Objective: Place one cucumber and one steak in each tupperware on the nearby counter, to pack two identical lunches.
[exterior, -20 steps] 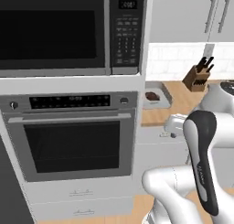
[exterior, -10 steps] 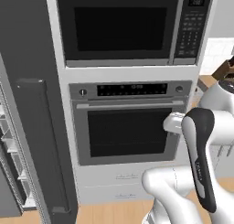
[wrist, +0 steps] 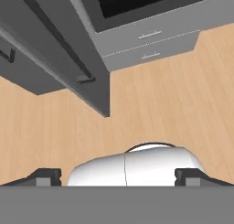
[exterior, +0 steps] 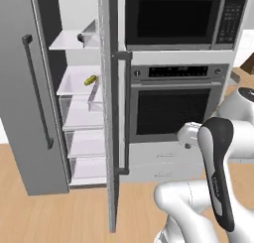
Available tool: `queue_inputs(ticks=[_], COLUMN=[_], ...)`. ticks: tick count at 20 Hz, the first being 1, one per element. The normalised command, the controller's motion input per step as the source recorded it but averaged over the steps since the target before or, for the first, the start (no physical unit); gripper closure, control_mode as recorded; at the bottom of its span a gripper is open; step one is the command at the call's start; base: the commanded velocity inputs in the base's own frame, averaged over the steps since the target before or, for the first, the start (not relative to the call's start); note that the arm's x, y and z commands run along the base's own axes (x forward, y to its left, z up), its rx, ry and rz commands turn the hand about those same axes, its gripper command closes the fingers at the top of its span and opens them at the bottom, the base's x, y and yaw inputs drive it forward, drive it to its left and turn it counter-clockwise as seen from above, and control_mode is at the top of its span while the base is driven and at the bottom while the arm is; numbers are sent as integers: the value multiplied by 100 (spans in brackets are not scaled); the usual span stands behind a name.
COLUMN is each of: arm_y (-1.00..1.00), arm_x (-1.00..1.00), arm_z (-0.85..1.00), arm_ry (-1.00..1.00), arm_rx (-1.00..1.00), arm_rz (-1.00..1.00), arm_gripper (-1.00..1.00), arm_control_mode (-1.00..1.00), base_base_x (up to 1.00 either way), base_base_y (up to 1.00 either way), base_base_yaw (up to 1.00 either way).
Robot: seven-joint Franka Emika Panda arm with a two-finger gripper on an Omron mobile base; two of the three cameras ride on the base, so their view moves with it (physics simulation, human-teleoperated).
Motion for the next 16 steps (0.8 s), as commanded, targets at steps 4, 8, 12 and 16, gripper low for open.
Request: queue_inputs(ticks=[4, 8, 12, 16], arm_y=[0, 0, 0, 0], arm_x=[0, 0, 0, 0], arm_z=[0, 0, 0, 0], arm_ry=[0, 0, 0, 0], arm_rx=[0, 0, 0, 0], arm_rz=[0, 0, 0, 0], arm_gripper=[-100, -100, -100, -100], arm_control_mode=[100, 100, 100, 100], base_base_x=[-68, -5, 13, 29], base_base_y=[100, 100, 100, 100], base_base_yaw=[0, -1, -4, -7])
